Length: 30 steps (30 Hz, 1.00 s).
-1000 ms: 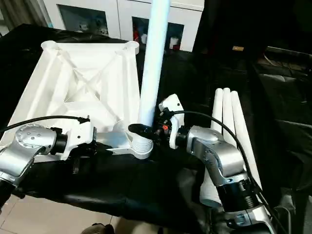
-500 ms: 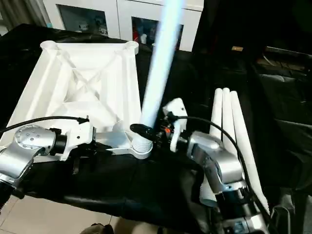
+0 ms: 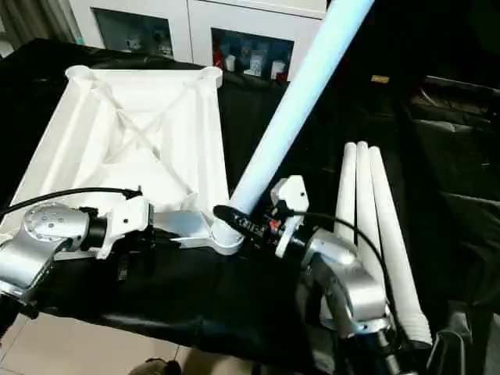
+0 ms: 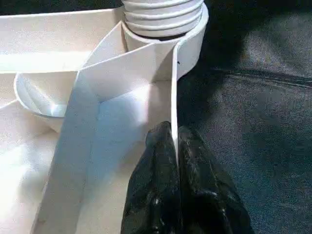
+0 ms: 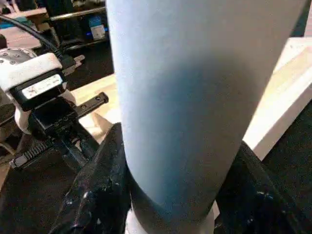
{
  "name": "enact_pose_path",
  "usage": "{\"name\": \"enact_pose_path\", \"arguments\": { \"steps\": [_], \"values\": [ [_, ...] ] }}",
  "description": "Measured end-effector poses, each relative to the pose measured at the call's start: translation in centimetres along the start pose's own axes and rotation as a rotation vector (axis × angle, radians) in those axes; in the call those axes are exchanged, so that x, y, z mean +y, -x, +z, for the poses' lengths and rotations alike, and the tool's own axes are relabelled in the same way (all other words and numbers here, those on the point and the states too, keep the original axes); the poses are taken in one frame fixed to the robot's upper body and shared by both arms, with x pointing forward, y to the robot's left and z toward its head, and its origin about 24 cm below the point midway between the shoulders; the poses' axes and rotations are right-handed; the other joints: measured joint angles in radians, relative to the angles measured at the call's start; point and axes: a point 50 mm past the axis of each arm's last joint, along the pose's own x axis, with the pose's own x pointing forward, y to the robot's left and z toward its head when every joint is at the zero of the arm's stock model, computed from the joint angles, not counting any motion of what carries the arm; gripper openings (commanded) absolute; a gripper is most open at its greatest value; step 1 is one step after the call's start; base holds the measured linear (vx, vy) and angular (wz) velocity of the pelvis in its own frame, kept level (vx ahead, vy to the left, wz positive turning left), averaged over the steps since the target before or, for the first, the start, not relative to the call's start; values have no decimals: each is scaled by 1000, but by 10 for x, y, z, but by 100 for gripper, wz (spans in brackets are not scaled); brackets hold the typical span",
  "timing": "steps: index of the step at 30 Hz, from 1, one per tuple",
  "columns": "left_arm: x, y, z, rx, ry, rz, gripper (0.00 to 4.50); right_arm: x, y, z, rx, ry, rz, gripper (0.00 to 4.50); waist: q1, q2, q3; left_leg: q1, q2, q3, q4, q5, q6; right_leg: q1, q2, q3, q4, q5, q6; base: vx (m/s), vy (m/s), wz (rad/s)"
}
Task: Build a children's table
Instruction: Move to table
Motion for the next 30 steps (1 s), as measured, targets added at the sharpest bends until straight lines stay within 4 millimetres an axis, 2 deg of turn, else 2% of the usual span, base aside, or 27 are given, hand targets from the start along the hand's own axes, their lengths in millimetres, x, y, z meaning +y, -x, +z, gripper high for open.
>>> {"name": "enact_pose_path", "arguments": {
  "steps": [12, 20, 30],
  "values": [
    [0, 2, -2, 6, 3, 3, 0, 5, -4, 2, 74, 122, 59, 186, -4, -1, 0, 2, 0, 0, -1, -3, -5, 1, 0, 0, 0, 0, 0, 0, 0, 0],
    [0, 4, -2, 10, 2, 8, 0, 3, -14, 9, 129, 156, 109, 186, -7, -8, 3, 6, 1, 0, -2, -3, -6, 2, 0, 0, 0, 0, 0, 0, 0, 0],
    [0, 8, -5, 19, 12, 19, 0, 0, -28, 13, 200, 174, 173, 186, -6, -18, 4, 16, 1, 1, -13, 2, -14, 4, 0, 0, -1, 0, 0, 0, 0, 0]
  ]
}}
